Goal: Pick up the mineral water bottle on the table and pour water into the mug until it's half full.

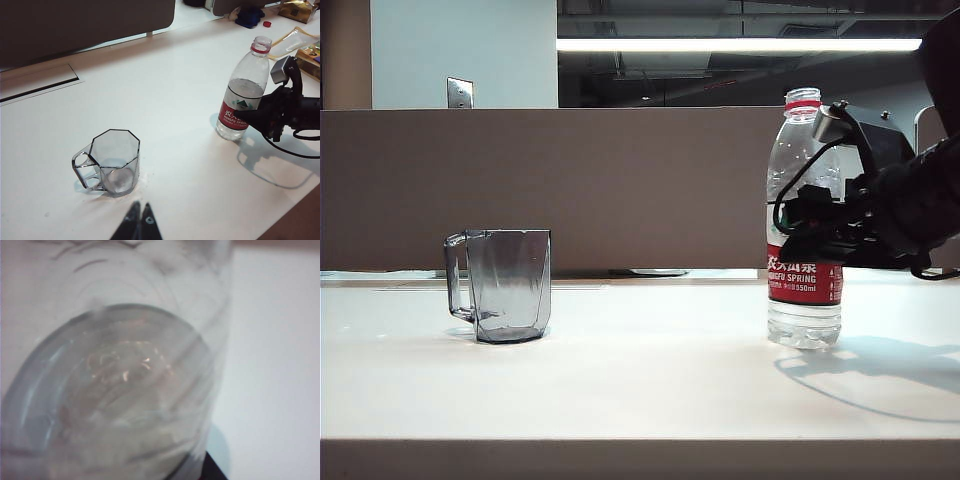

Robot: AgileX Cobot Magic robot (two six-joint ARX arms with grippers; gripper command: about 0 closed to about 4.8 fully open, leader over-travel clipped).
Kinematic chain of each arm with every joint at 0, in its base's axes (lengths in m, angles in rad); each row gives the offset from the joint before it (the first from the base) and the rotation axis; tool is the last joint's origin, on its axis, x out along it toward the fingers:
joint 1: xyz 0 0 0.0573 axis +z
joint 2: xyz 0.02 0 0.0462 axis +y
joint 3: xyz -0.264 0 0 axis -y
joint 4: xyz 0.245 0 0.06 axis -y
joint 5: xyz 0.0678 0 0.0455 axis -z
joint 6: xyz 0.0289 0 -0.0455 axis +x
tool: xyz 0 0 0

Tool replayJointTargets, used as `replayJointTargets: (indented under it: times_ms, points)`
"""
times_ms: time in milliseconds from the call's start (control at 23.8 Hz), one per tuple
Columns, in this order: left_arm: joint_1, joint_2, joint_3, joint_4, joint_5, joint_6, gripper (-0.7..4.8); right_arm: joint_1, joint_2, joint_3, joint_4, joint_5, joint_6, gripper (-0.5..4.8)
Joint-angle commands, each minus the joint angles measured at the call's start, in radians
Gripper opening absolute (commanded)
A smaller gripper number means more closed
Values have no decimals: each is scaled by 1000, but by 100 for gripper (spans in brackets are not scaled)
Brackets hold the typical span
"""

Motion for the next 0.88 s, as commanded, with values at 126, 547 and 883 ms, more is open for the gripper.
replayJointTargets:
  times_ms: [126,547,883]
  points:
    - [0,-1,7,11,-1,-3,-5,1,-19,3,83,2,-58,263]
    - [1,0,8,11,-41,-3,-5,6,-137,286,-438,2,-67,264]
    - [0,6,9,19,-63,-3,-5,74,-137,601,-812,72,-274,275]
